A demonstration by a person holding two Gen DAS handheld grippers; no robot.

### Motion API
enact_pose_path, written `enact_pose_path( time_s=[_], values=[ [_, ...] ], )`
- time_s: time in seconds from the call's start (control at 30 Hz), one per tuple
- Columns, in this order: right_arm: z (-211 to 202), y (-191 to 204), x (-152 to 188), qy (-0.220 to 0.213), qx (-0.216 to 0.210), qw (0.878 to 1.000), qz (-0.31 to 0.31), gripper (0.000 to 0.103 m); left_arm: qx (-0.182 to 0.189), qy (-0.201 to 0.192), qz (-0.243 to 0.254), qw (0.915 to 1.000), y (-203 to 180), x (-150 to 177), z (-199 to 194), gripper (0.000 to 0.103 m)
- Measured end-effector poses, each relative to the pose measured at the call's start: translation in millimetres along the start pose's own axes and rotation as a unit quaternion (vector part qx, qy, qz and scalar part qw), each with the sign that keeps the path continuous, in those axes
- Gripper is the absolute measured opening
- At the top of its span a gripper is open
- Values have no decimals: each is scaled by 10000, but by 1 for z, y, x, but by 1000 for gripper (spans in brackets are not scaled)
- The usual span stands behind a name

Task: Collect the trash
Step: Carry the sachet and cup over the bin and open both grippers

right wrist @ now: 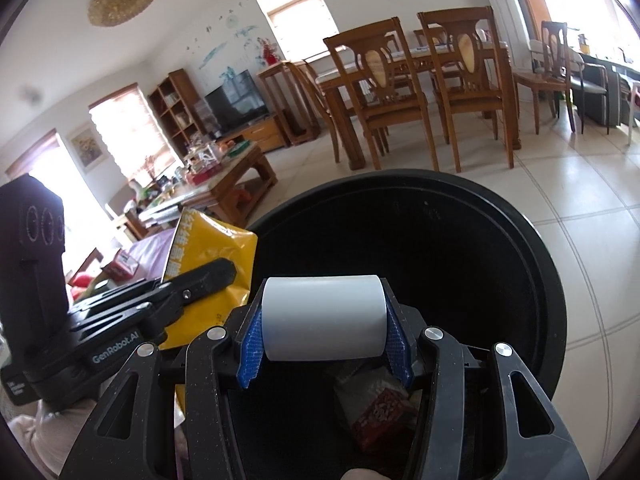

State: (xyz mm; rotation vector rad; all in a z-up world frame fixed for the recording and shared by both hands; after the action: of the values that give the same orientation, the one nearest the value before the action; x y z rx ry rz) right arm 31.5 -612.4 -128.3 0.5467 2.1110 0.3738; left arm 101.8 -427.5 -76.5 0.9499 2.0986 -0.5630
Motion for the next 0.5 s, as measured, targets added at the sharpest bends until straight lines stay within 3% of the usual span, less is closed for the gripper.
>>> enact_pose_path(
  time_s=[0.5],
  values=[
    [11, 0, -2, 144, 48, 9999, 67, 51, 44, 44, 53, 10000, -1, 0, 3, 12]
  ],
)
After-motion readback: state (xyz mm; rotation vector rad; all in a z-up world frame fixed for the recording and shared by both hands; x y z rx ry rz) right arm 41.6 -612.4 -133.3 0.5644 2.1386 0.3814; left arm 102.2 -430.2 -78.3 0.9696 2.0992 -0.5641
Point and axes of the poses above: each gripper's, at about its wrist camera, not at the fingertips, and z roughly the way its jaws point, y to its left, x to its underside, the point moved 7 cm from there along z, roughly the way its jaws point, and after that the axes turned 7 degrees about z, right-handed, at the moved point
